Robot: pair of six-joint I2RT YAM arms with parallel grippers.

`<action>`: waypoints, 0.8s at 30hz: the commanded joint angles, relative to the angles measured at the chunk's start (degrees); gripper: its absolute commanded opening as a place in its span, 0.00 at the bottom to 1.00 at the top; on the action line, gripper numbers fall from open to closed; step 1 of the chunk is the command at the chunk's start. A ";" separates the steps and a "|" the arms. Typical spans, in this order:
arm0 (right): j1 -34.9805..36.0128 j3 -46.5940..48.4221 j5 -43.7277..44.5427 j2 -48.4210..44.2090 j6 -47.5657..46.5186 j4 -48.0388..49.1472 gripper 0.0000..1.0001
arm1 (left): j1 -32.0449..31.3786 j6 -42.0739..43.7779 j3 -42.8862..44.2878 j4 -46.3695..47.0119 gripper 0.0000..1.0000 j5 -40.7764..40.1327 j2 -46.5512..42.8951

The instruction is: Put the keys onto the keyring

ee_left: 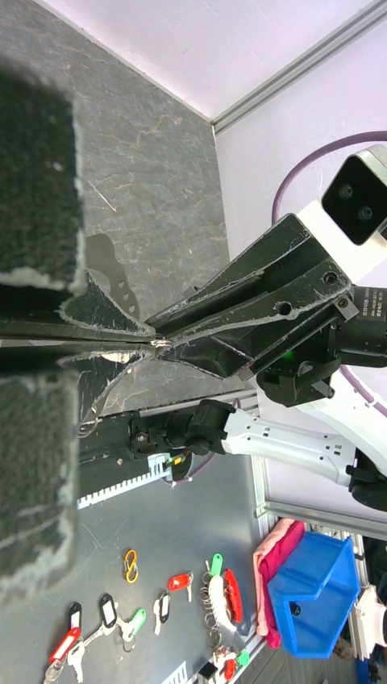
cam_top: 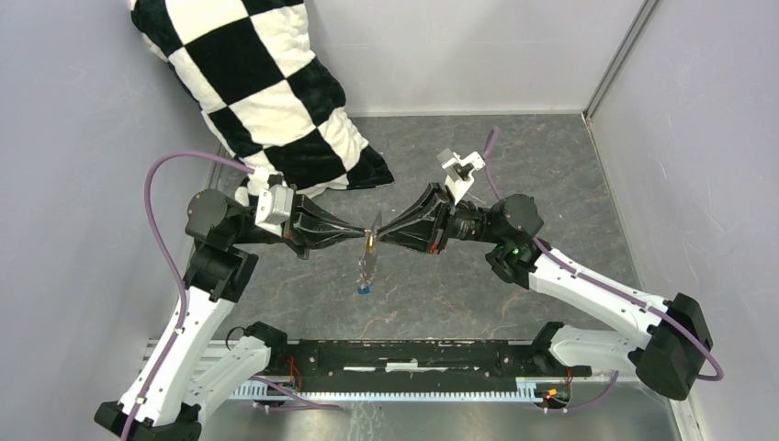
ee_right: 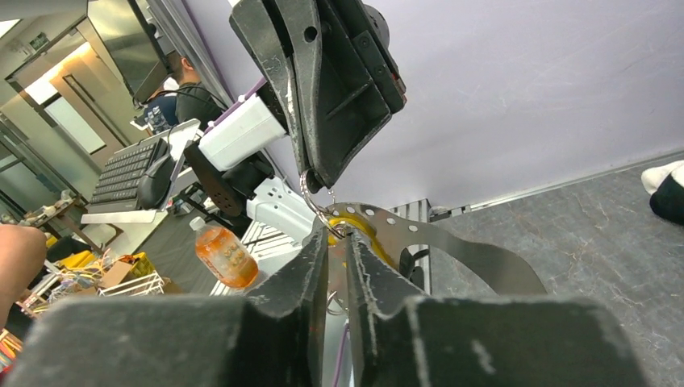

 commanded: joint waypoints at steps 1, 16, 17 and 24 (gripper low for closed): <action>-0.13 2.36 -0.75 0.11 0.59 2.45 0.16 | -0.33 0.58 0.92 0.25 0.02 0.00 -0.43; -0.04 1.85 -0.27 -0.18 0.11 -2.44 0.00 | -0.40 2.57 0.71 -0.63 0.02 -0.13 -0.78; -0.01 1.77 -0.14 -0.15 -0.03 -2.87 0.00 | -0.39 2.61 0.68 -0.63 0.02 -0.20 -0.72; 0.72 1.49 -0.14 0.64 0.06 -3.53 0.00 | -0.36 2.41 0.60 -0.12 0.02 -0.82 -0.61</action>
